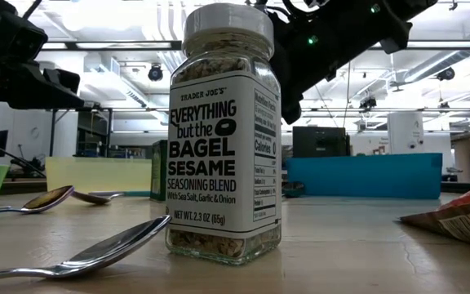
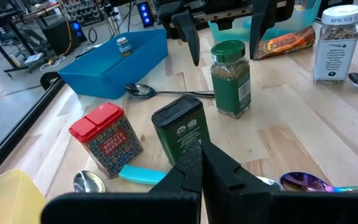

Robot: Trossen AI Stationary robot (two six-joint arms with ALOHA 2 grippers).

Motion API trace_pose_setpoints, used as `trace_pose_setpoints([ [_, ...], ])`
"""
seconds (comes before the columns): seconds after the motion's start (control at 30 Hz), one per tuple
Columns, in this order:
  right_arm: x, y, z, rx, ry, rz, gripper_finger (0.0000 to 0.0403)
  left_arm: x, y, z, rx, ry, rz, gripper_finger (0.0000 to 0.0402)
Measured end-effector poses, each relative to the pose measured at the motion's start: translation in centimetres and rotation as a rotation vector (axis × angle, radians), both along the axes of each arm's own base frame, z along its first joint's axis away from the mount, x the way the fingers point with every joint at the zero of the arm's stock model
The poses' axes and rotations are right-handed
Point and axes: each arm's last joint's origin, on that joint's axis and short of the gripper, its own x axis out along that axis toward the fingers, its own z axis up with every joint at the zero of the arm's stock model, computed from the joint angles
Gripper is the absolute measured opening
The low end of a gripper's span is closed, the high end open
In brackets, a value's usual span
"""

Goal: Pick & Place Food Item
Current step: Put the green seasoning bottle into the blue bin

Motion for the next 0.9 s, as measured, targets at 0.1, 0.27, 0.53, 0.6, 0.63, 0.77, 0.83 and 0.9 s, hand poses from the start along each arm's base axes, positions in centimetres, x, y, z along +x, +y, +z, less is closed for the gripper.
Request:
trace_pose_setpoints([
  [0.1,0.0,0.0,0.0,0.0,0.0,0.001,0.0359,0.0,0.0,0.0,0.0,0.0,0.0,0.0],
  [0.27,0.0,-0.01,-0.01,0.001,0.001,0.002,0.0349,0.0,0.0,0.0,0.0,0.0,0.0,0.0],
  [0.53,-0.01,0.03,-0.01,-0.004,0.004,0.012,0.0265,0.0,0.0,0.0,0.0,0.0,0.0,0.0],
  [0.6,-0.01,0.03,-0.01,-0.007,0.004,0.013,0.0245,0.0,0.0,0.0,0.0,0.0,0.0,0.0],
  [0.63,-0.01,0.03,-0.03,-0.008,0.005,0.014,0.0236,0.0,0.0,0.0,0.0,0.0,0.0,0.0],
  [0.77,-0.01,0.03,-0.02,-0.026,0.01,0.024,0.0207,0.0,0.0,-0.01,0.0,0.0,0.0,0.0],
  [0.83,-0.01,0.03,-0.03,-0.026,0.01,0.025,0.0202,0.0,0.0,0.0,0.0,0.0,0.0,0.0],
  [0.9,-0.01,0.03,-0.01,-0.027,0.01,0.025,0.0202,0.0,0.0,0.0,0.0,0.0,0.0,0.0],
])
